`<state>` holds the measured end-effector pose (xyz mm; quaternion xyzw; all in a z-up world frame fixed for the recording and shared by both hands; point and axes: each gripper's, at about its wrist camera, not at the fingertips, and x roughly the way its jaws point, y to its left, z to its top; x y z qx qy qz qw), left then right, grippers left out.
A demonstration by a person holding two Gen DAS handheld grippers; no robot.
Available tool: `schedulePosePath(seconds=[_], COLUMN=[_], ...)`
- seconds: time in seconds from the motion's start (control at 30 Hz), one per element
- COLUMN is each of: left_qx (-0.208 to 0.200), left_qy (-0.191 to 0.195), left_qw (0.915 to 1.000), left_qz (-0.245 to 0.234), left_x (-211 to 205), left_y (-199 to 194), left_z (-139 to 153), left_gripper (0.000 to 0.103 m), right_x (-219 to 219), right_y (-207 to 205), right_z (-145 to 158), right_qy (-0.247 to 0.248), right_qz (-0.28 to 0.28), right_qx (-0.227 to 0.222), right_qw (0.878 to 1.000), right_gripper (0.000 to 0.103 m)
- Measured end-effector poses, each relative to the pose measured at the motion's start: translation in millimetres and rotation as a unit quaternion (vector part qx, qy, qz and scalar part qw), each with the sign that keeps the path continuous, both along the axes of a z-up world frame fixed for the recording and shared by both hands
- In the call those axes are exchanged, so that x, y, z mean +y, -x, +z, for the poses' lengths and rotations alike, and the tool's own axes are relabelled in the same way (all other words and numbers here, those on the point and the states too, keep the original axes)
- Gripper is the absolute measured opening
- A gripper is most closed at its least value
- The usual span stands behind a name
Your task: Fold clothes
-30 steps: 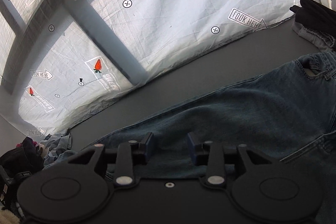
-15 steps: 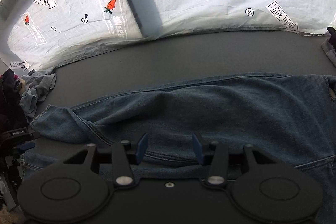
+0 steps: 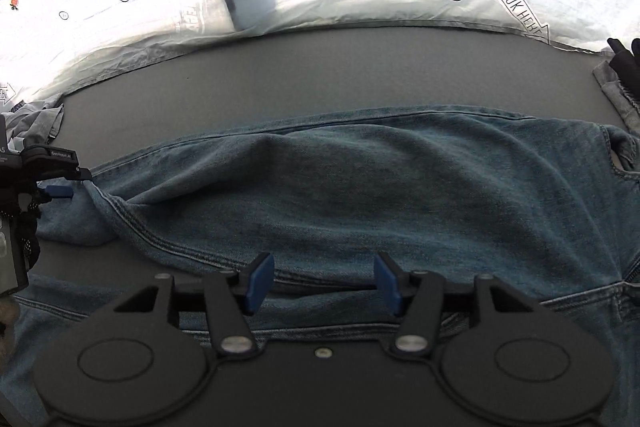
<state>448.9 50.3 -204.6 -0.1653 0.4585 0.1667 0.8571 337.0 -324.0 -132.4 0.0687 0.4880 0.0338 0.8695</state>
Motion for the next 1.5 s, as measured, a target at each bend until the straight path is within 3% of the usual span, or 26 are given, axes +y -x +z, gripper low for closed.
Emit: schedulePosePath(seconds=[0.03, 0.13, 0.2, 0.33, 0.43, 0.53, 0.67, 0.77, 0.83, 0.87, 1.03, 1.17, 1.23, 1.33, 1.43, 1.5], left_qx=[-0.004, -0.023, -0.069, -0.164, -0.222, -0.208, -0.072, 0.022, 0.041, 0.032, -0.041, -0.108, -0.127, -0.122, -0.09, -0.069], left_qy=[0.001, -0.005, -0.025, -0.061, -0.063, -0.062, -0.041, -0.047, -0.052, -0.044, -0.044, -0.006, 0.01, -0.005, -0.067, -0.13], left_qw=[1.0, 0.9996, 0.9973, 0.984, 0.9727, 0.976, 0.992, 0.9834, 0.9766, 0.976, 0.9887, 0.9939, 0.9912, 0.9846, 0.9734, 0.96], left_qz=[0.003, 0.013, -0.003, -0.032, -0.023, 0.023, 0.095, 0.174, 0.205, 0.211, 0.138, 0.024, -0.037, -0.125, -0.2, -0.238], left_x=[-1, -1, -10, -28, -25, -9, 33, 61, 74, 79, 74, 43, 20, -26, -78, -106], left_y=[0, -2, -3, -3, 31, 73, 118, 151, 170, 177, 165, 132, 117, 100, 96, 98], left_z=[1, 15, 45, 108, 147, 149, 86, 43, 37, 40, 67, 93, 102, 104, 93, 77], left_gripper=[0.001, 0.0, 0.0, 0.0, 0.001, 0.001, 0.002, 0.002, 0.002, 0.004, 0.033, 0.047, 0.06, 0.069, 0.069, 0.069], right_x=[-2, -6, -8, -13, -19, -26, -31, -34, -36, -35, -23, -12, -7, -5, -10, -12], right_y=[-1, -5, -6, -6, -3, 3, 5, 6, 7, 7, 3, 3, 5, 9, 11, 12], right_z=[-2, -8, -10, -7, -4, -4, -9, -13, -16, -16, -17, -17, -16, -15, -17, -17], right_qy=[-0.003, -0.016, -0.024, -0.03, -0.036, -0.042, -0.058, -0.071, -0.079, -0.078, -0.066, -0.063, -0.053, -0.043, -0.049, -0.051], right_qz=[-0.005, -0.017, -0.021, -0.03, -0.043, -0.059, -0.068, -0.075, -0.079, -0.077, -0.058, -0.045, -0.037, -0.037, -0.048, -0.054], right_qx=[0.003, 0.01, 0.01, -0.001, -0.009, -0.014, -0.004, 0.004, 0.01, 0.009, 0.014, 0.015, 0.01, 0.007, 0.008, 0.008], right_qw=[1.0, 1.0, 0.999, 0.999, 0.998, 0.997, 0.996, 0.995, 0.994, 0.994, 0.996, 0.997, 0.998, 0.998, 0.998, 0.997], right_gripper=[0.056, 0.056, 0.056, 0.056, 0.056, 0.056, 0.056, 0.056, 0.056, 0.057, 0.058, 0.058, 0.058, 0.059, 0.059, 0.06])
